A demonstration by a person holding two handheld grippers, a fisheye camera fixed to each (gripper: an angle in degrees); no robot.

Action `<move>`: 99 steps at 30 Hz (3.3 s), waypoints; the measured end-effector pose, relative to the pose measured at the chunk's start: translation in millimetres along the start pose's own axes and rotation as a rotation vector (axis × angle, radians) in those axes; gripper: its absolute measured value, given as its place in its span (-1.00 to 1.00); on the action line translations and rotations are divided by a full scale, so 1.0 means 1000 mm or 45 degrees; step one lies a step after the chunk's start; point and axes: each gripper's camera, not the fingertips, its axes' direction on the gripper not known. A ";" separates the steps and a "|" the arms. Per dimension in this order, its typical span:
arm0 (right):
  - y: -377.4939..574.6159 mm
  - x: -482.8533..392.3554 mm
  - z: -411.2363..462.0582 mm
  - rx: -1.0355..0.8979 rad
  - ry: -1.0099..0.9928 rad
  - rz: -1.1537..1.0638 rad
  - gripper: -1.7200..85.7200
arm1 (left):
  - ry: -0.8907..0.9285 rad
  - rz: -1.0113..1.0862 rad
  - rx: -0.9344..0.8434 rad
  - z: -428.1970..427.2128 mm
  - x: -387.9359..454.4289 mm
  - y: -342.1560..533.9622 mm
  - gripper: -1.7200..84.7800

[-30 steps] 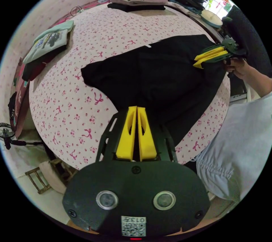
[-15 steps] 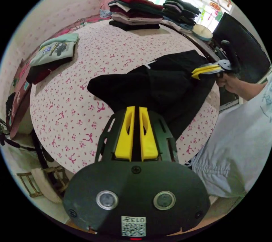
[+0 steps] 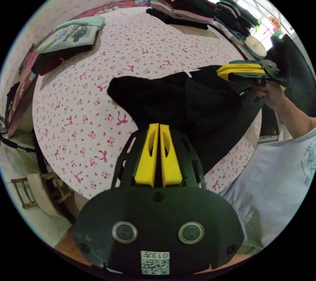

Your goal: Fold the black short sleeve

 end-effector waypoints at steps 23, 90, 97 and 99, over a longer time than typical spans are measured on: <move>-0.051 -0.027 0.075 -0.190 -0.099 -0.170 -0.89 | 0.017 0.170 -0.113 0.080 0.028 -0.021 -0.97; 0.109 -0.018 -0.037 0.054 0.079 0.055 -0.96 | 0.316 0.895 -0.116 0.129 0.370 -0.005 -0.85; 0.083 -0.066 -0.004 0.043 0.122 -0.184 -0.96 | 0.075 0.475 -0.019 0.152 0.303 -0.029 -0.95; 0.081 -0.072 0.022 -0.101 0.170 -0.254 -0.96 | -0.010 0.444 -0.093 0.175 0.299 -0.036 -0.96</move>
